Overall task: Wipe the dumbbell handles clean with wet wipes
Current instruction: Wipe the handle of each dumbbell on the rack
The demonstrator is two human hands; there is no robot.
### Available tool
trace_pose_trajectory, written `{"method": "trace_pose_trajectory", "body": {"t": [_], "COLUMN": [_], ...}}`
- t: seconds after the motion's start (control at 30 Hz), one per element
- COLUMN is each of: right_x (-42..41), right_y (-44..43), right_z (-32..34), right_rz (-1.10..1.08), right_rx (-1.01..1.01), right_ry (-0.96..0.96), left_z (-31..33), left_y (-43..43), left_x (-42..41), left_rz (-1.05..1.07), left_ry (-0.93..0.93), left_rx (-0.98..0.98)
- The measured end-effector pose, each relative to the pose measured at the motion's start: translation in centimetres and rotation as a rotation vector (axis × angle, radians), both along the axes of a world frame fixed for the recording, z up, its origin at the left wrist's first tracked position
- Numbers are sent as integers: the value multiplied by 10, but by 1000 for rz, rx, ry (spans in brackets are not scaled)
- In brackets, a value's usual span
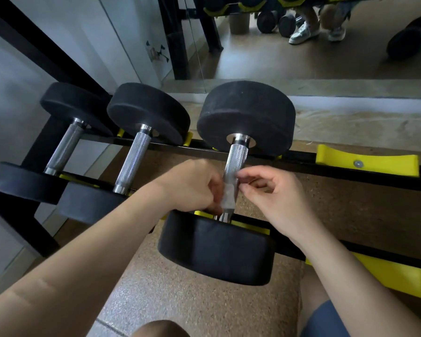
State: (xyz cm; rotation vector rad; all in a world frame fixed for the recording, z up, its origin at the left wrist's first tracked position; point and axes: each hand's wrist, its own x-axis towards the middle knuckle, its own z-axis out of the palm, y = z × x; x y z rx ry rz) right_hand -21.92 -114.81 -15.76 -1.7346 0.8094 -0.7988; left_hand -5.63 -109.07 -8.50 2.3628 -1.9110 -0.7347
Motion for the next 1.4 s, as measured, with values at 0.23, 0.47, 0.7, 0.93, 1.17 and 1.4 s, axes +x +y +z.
{"method": "trace_pose_trajectory", "body": {"t": [0.23, 0.47, 0.7, 0.93, 1.17, 1.4], "right_x": [-12, -12, 9, -3, 23, 5], "right_y": [1, 3, -10, 3, -8, 7], "right_z": [2, -8, -4, -11, -7, -14], "right_rz": [73, 115, -261, -67, -399, -259], "right_rx": [34, 195, 82, 136, -51, -291], "right_ry": [90, 16, -124, -110, -135, -6], "left_z": [3, -2, -10, -10, -18, -23], "left_y": [-4, -6, -40, -13, -45, -19], "left_x": [-25, -25, -32, -7, -1, 7], "left_rz": [-165, -269, -300, -447, -312, -437], "left_ry": [-28, -169, -312, -171, -202, -68], "left_rx": [-52, -267, -588, -384, -739, -663]}}
